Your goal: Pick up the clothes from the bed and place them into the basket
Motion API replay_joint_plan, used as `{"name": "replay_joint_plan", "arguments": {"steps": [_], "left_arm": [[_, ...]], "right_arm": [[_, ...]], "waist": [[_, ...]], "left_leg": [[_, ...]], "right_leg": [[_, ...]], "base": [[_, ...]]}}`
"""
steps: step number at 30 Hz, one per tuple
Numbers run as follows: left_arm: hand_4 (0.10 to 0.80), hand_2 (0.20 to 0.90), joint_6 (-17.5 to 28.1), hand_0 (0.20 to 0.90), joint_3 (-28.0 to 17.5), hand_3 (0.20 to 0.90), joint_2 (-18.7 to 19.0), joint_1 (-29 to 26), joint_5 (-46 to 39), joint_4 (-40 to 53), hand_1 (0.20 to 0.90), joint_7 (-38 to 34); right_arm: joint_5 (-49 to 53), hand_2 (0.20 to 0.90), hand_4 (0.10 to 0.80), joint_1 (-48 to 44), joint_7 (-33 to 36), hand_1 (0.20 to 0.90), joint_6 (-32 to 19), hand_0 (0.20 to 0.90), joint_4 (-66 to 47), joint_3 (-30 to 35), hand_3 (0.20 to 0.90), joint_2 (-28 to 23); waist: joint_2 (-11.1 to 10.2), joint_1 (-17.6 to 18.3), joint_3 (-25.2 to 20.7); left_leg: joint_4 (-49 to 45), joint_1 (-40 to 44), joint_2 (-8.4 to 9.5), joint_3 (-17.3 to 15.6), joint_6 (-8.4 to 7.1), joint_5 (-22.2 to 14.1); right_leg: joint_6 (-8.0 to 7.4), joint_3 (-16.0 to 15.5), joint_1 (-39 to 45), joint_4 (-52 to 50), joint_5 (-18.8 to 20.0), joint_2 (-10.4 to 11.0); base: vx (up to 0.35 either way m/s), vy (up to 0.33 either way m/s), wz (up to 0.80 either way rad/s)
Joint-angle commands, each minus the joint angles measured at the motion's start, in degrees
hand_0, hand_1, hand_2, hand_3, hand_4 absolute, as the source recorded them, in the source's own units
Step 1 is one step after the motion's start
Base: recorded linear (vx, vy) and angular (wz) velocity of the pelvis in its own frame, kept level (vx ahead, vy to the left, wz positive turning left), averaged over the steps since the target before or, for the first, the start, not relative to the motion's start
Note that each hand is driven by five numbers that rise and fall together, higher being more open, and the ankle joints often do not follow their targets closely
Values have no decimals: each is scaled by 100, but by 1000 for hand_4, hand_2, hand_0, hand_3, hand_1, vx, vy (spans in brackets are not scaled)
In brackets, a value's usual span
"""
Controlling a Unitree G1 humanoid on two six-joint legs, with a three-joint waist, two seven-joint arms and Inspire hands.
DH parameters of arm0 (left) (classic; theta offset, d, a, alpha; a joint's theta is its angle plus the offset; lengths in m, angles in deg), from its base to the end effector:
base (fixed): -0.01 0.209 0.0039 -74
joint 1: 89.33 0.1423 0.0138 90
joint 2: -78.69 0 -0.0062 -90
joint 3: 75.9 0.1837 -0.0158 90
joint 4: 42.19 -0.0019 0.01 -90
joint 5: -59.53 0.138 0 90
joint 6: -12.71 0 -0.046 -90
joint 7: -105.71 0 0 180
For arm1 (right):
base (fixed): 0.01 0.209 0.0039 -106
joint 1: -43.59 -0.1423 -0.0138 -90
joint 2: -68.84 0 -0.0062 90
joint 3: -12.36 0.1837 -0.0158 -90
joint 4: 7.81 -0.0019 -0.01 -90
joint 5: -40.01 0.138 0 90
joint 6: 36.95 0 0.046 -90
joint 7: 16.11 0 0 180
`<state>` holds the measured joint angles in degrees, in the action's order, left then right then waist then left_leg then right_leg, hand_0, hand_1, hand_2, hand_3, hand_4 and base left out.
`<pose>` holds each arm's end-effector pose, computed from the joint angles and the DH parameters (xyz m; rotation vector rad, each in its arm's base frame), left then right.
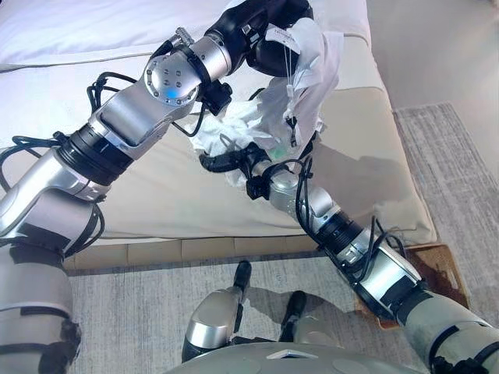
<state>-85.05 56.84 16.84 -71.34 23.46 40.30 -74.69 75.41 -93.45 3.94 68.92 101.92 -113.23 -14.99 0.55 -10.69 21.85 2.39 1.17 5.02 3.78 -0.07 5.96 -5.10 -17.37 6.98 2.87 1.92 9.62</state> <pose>0.3052 0.1148 0.2962 0.5631 -0.5227 -0.5649 0.2961 -0.0317 0.1393 -0.0484 0.0631 0.3876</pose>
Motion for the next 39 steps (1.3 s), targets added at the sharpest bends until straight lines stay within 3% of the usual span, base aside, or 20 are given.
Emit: {"name": "replay_joint_plan", "arguments": {"steps": [1,5,8,11,12,13,14,15,20,23,26,29,31,32,33,39], "left_arm": [[100,300,570,300,-924,200,-652,216,114,-1044,300,-636],[100,300,629,300,-1116,200,-518,264,95,-1334,300,-608],[100,300,535,300,-1240,200,-267,233,128,-1686,300,-578],[174,364,368,364,-1349,274,-96,262,287,-1934,364,-671],[364,526,283,526,-1413,464,6,291,404,-2091,526,-719],[432,585,216,585,-1448,532,97,302,440,-2215,585,-763],[682,799,151,799,-1503,782,193,314,545,-2390,799,-831],[800,900,134,900,-1574,900,338,332,544,-2639,900,-846],[800,900,-93,900,-1730,900,1038,280,357,-4001,900,-803],[800,900,-208,900,-1924,900,1091,357,544,-4858,900,-762],[800,900,-299,900,-2244,900,818,868,1040,-5266,900,-752],[800,900,-222,900,-2665,900,293,1685,1327,-5367,900,-755],[800,900,-60,900,-2835,900,-125,2241,1462,-5284,900,-850],[800,900,-57,900,-2853,900,-147,2285,1471,-5265,900,-855],[800,900,34,900,-2900,900,-403,2572,1461,-5165,900,-901],[800,900,213,900,-2670,900,-971,3148,1721,-4611,900,-861]], "right_arm": [[-643,300,100,-510,604,300,-852,300,-624,583,200,582],[-641,300,100,-760,685,300,-664,300,-752,808,200,189],[-495,300,100,-965,591,300,-662,300,-747,928,200,-486],[-416,300,100,-1055,397,300,-652,300,-883,1040,200,-826],[-387,300,100,-1085,237,300,-594,300,-962,1070,200,-968],[-376,300,100,-1127,92,300,-563,300,-998,1094,200,-1089],[-295,300,100,-1192,-44,300,-539,300,-1059,1109,200,-1242],[-247,300,100,-1270,-205,300,-501,300,-1130,1134,200,-1431],[60,300,100,-2089,-638,300,-285,300,-1002,1140,200,-2325],[340,300,100,-2647,-585,300,-161,300,-542,1019,200,-2500],[264,300,100,-3001,-942,300,152,300,-40,828,200,-2528],[-22,300,100,-3227,-1666,300,407,300,503,490,200,-2569],[-69,300,100,-3268,-1827,300,233,300,886,349,200,-2530],[-90,300,100,-3268,-1844,300,228,300,908,338,200,-2518],[-65,300,100,-3259,-1761,300,105,300,1028,346,200,-2441],[-391,300,100,-3401,-855,300,-325,300,1041,490,200,-2306]], "waist": [[245,-130,-1911],[211,-129,-1918],[136,-98,-1952],[94,-73,-1955],[75,-61,-1957],[66,-61,-1955],[51,-64,-1956],[32,-70,-1966],[-68,-70,-2007],[-164,-33,-2020],[-332,-20,-2016],[-577,-27,-1973],[-713,-66,-1910],[-714,-67,-1912],[-812,-84,-1838],[-968,-207,-1556]], "left_leg": [[261,233,73,283,200,-561],[261,234,79,317,206,-575],[261,274,75,341,207,-574],[261,303,71,334,210,-585],[261,322,70,322,211,-601],[261,331,66,310,210,-603],[261,341,54,292,202,-605],[261,351,45,279,192,-609],[261,395,35,271,155,-634],[261,444,14,262,137,-665],[261,471,1,267,142,-699],[261,507,-28,286,155,-711],[261,516,-61,301,169,-703],[261,518,-62,299,169,-705],[261,512,-101,291,177,-703],[211,254,-218,220,220,-649]], "right_leg": [[-219,-157,118,-482,341,326],[-229,-139,111,-503,339,314],[-232,-98,138,-517,319,277],[-236,-84,142,-532,331,272],[-244,-87,138,-551,350,283],[-249,-99,145,-560,356,291],[-260,-125,168,-555,343,298],[-273,-156,195,-535,339,300],[-333,-243,243,-507,362,295],[-325,-243,259,-534,302,268],[-304,-187,226,-567,248,228],[-272,-120,165,-649,183,171],[-257,-72,147,-667,152,114],[-256,-65,144,-672,152,113],[-244,-14,83,-701,158,74],[-150,74,-115,-697,-20,-61]], "base": [[-33,48,-27],[-16,13,-11],[0,0,0],[-10,23,5],[0,0,0],[0,0,0],[-33,10,-2],[-34,8,-1],[-2,15,-3],[44,52,-7],[74,62,0],[120,83,7],[105,62,4],[86,43,-8],[49,26,-8],[-59,16,-10]]}}
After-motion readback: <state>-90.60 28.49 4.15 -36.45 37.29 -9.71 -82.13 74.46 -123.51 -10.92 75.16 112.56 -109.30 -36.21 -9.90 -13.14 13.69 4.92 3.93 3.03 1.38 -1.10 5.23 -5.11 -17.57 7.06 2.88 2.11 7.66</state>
